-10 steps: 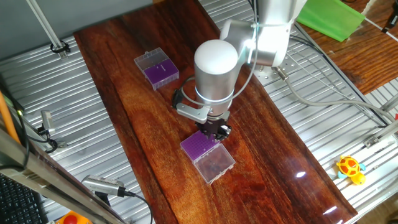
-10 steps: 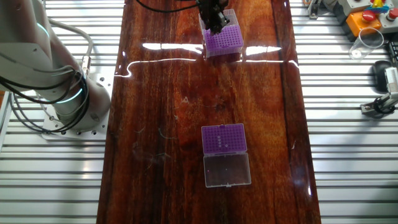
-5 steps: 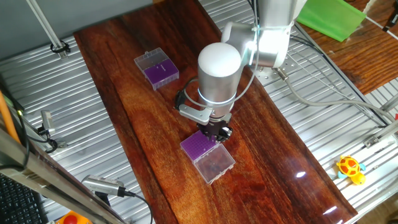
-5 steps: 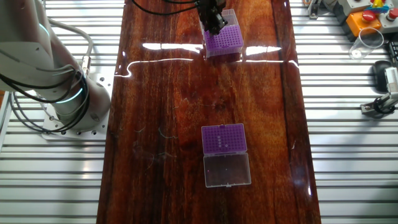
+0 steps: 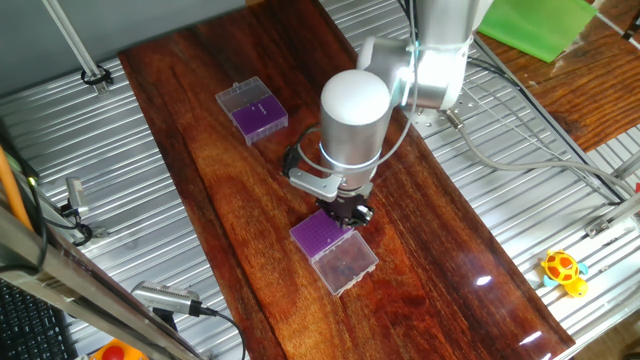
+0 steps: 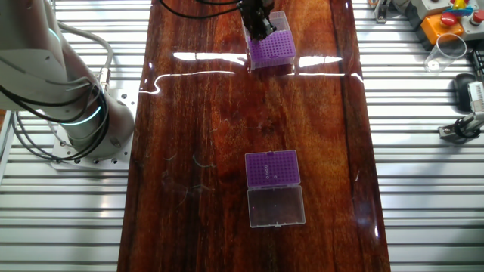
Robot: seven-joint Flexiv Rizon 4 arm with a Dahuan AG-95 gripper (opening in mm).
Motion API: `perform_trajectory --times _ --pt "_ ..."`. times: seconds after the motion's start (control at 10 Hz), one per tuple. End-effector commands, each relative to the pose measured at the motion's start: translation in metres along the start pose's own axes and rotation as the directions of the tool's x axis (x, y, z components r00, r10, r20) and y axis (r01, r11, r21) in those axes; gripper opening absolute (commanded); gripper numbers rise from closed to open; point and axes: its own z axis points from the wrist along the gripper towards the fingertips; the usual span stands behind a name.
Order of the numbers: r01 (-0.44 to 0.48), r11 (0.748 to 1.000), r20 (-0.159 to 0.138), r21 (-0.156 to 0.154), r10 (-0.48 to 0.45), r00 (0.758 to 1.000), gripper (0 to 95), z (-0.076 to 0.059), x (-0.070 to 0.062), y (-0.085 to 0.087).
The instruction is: Transfer all small pipette tips from one holder to another
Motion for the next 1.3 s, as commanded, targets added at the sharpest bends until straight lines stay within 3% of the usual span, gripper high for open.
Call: perform_trajectory --times 0.1,0.5,1.0,1.3 --pt "0.000 1.000 -0.005 -0.004 0.000 1.000 0.0 -0.001 0.000 -0.001" --pt "0.000 1.000 -0.009 -0.010 -0.001 1.000 0.0 -0.020 0.000 -0.002" --pt "0.014 0.999 -0.023 -0.032 -0.015 1.000 0.0 -0.068 0.004 -0.003" --pt "0.079 0.996 -0.040 -0.049 -0.081 0.996 0.0 -0.082 0.015 -0.039"
